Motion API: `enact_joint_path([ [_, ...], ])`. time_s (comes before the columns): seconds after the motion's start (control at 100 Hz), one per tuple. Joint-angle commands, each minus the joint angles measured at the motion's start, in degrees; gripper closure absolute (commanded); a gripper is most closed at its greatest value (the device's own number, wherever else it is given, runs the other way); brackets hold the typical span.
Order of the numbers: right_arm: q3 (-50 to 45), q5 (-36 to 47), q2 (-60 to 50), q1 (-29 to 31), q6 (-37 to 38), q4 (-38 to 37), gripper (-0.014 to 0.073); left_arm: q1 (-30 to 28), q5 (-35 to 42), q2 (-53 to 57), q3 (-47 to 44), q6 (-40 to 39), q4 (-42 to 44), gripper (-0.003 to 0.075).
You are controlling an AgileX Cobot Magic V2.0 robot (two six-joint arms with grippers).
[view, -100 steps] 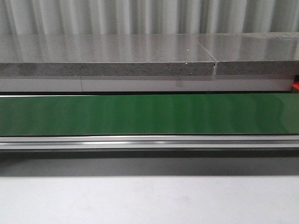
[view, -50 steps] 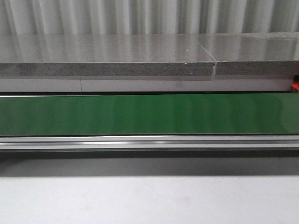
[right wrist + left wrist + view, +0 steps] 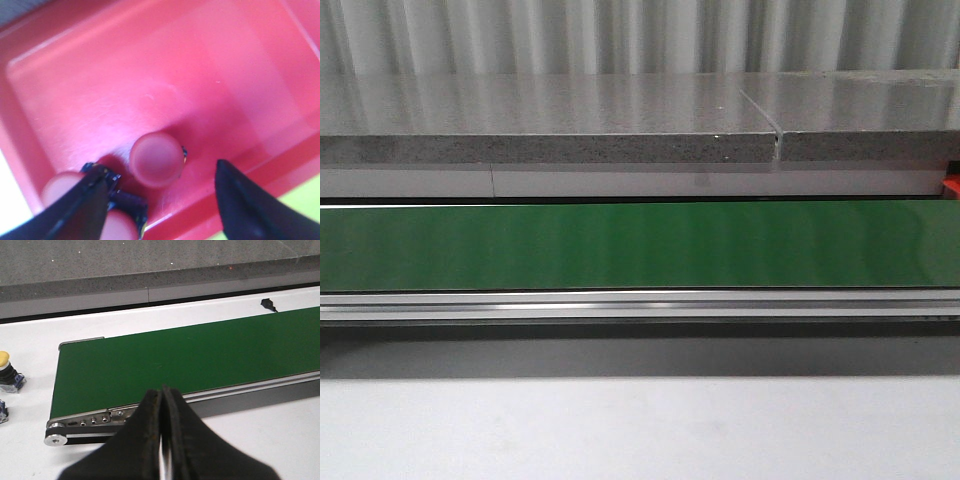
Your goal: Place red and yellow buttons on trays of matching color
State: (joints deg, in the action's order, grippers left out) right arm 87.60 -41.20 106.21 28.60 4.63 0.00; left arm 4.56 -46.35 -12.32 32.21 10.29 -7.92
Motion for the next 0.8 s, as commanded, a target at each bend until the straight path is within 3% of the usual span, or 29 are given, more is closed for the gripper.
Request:
enact_joint_path([
  [0.0, 1.81, -0.16, -5.58, -0.97, -0.97, -0.53, 0.0215, 0.53, 3.94, -0.71, 1.33, 0.07, -1.22, 0.0741],
  [0.15, 1.59, -3.42, -8.98, -3.77, -0.97, -1.14, 0.045, 0.53, 3.94, -0.71, 1.33, 0.07, -1.22, 0.0741],
  [0.32, 1.18, -6.0, -12.83, -7.67, -0.97, -1.2, 0.0605, 0.53, 3.94, -0.71, 1.33, 0.07, -1.22, 0.0741],
  [0.47, 1.18, -7.23, -15.7, -11.86, -0.97, -1.2, 0.0652, 0.53, 3.94, -0.71, 1.33, 0.07, -1.22, 0.0741],
  [0.79, -3.64, -7.14, -21.23, -22.27, -0.97, -1.2, 0.0653, 0.53, 3.94, -0.71, 1.33, 0.07, -1.22, 0.0741],
])
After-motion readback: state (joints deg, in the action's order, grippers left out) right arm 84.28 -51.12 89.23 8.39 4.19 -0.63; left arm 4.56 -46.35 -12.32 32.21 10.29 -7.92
